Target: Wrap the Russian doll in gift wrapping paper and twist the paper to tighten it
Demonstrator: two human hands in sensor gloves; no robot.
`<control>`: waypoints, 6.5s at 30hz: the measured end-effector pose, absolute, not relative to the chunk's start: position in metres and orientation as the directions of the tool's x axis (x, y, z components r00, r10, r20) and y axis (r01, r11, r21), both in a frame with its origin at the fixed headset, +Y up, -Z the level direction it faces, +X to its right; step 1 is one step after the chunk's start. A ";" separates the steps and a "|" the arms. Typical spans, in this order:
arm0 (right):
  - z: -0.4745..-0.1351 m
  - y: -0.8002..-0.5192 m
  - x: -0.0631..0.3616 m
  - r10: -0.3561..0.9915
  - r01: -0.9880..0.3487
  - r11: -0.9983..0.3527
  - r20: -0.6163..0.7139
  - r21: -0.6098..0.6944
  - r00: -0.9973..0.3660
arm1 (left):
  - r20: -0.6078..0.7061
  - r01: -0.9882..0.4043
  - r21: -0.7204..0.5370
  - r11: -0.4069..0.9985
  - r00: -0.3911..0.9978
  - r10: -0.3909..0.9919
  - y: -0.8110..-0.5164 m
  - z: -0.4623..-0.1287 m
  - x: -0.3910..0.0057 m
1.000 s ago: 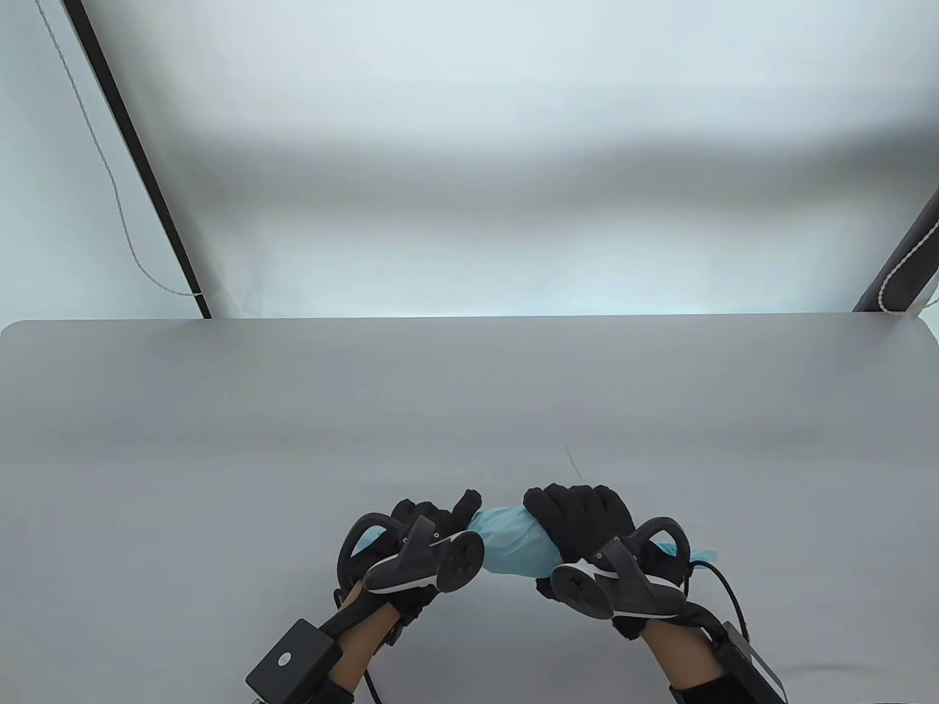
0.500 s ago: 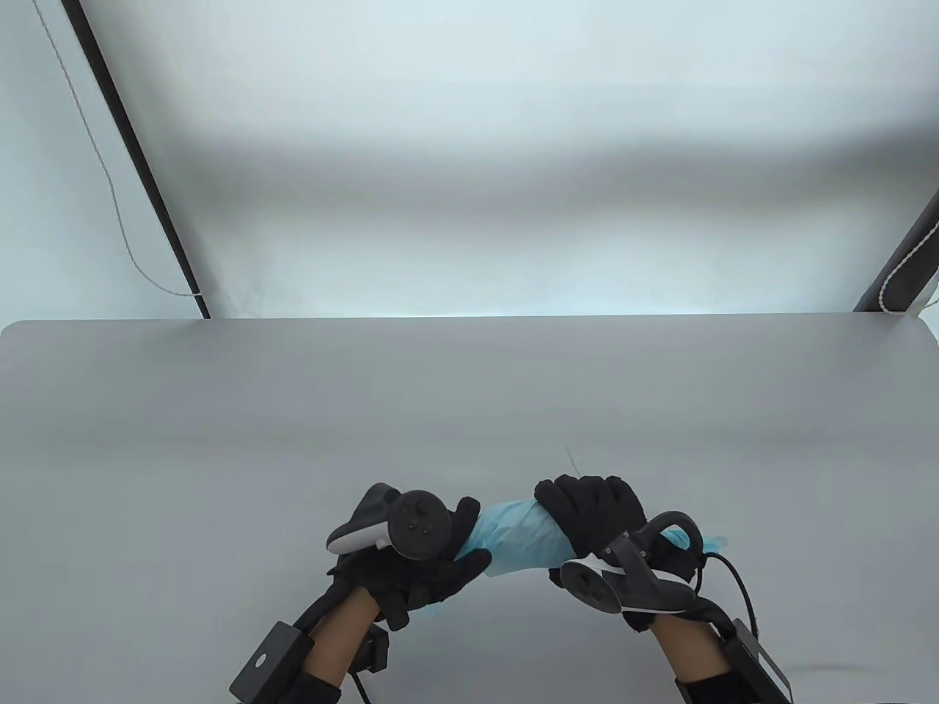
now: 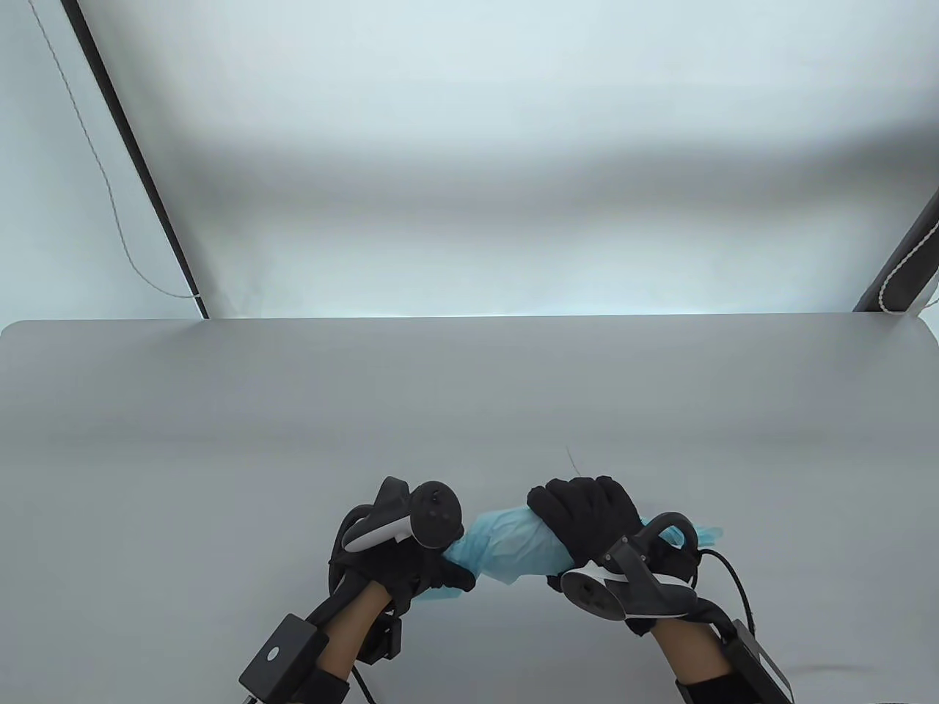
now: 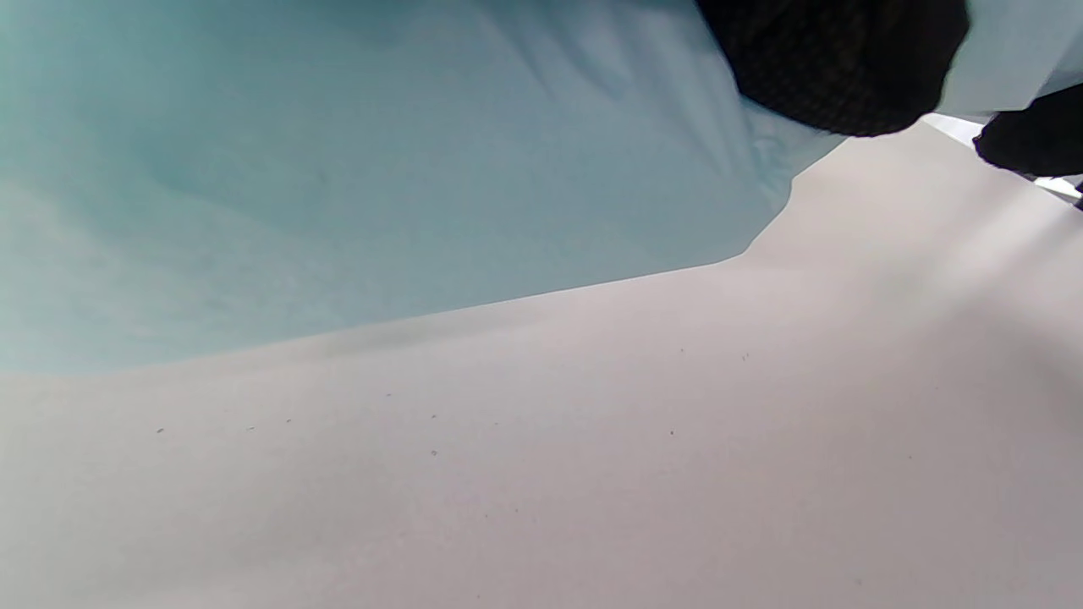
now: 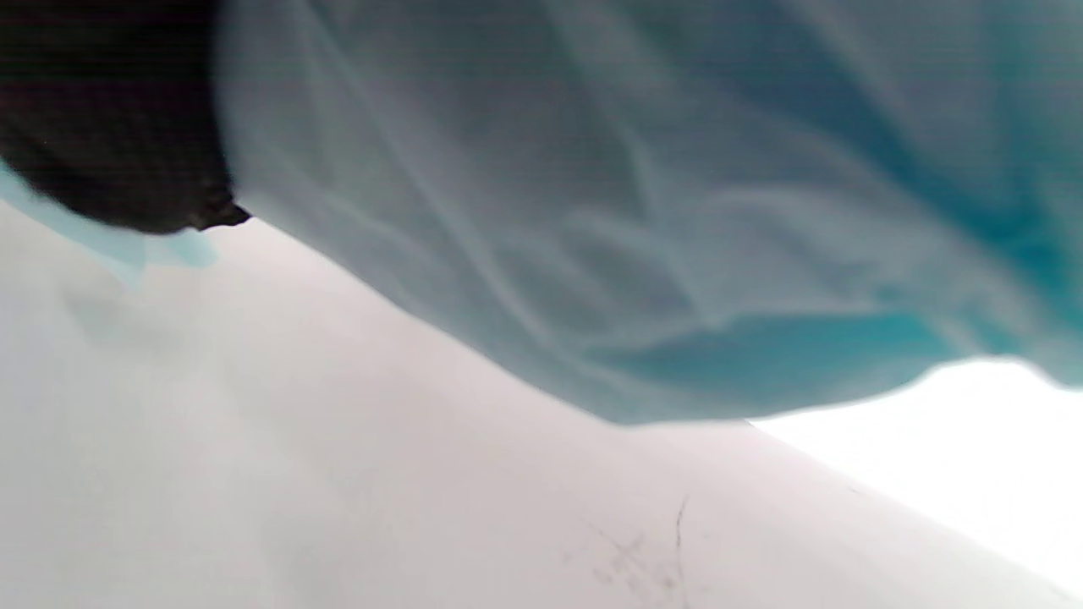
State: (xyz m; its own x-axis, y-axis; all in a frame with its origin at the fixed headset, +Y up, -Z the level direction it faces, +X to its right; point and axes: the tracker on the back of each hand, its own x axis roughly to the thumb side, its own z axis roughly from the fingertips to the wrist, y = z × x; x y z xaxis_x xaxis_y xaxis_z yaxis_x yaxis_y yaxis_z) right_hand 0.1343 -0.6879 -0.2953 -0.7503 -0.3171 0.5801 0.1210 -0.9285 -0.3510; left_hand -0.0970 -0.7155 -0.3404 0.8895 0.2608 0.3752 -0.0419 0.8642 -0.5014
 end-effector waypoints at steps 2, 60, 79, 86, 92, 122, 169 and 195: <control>-0.295 -0.688 0.134 -0.307 0.111 -0.931 0.583 -0.347 -0.752 | 0.375 -0.056 -0.448 0.892 0.894 0.245 -0.717 -0.339 -0.096; -0.303 -0.691 0.141 -0.265 0.108 -0.948 0.559 -0.298 -0.785 | 0.422 -0.110 -0.358 0.927 0.866 0.266 -0.732 -0.336 -0.090; -0.301 -0.689 0.134 -0.233 0.085 -0.957 0.564 -0.277 -0.792 | 0.470 -0.024 -0.152 0.988 0.878 0.093 -0.727 -0.335 -0.093; -0.301 -0.690 0.132 -0.213 0.069 -0.962 0.573 -0.262 -0.792 | 0.509 -0.098 -0.194 0.976 0.840 0.185 -0.733 -0.339 -0.097; -0.307 -0.690 0.140 -0.210 0.078 -0.964 0.542 -0.255 -0.814 | 0.508 -0.017 -0.250 0.968 0.849 0.146 -0.730 -0.339 -0.095; -0.300 -0.691 0.135 -0.292 0.123 -0.943 0.589 -0.310 -0.754 | 0.337 -0.074 -0.408 0.910 0.914 0.226 -0.725 -0.344 -0.095; -0.312 -0.690 0.150 -0.206 0.088 -0.966 0.522 -0.243 -0.828 | 0.398 -0.312 -0.526 0.791 0.732 0.553 -0.723 -0.341 -0.103; -0.301 -0.682 0.147 -0.203 0.047 -0.962 0.594 -0.267 -0.778 | 0.097 -0.437 -0.770 0.465 0.640 0.762 -0.732 -0.352 -0.121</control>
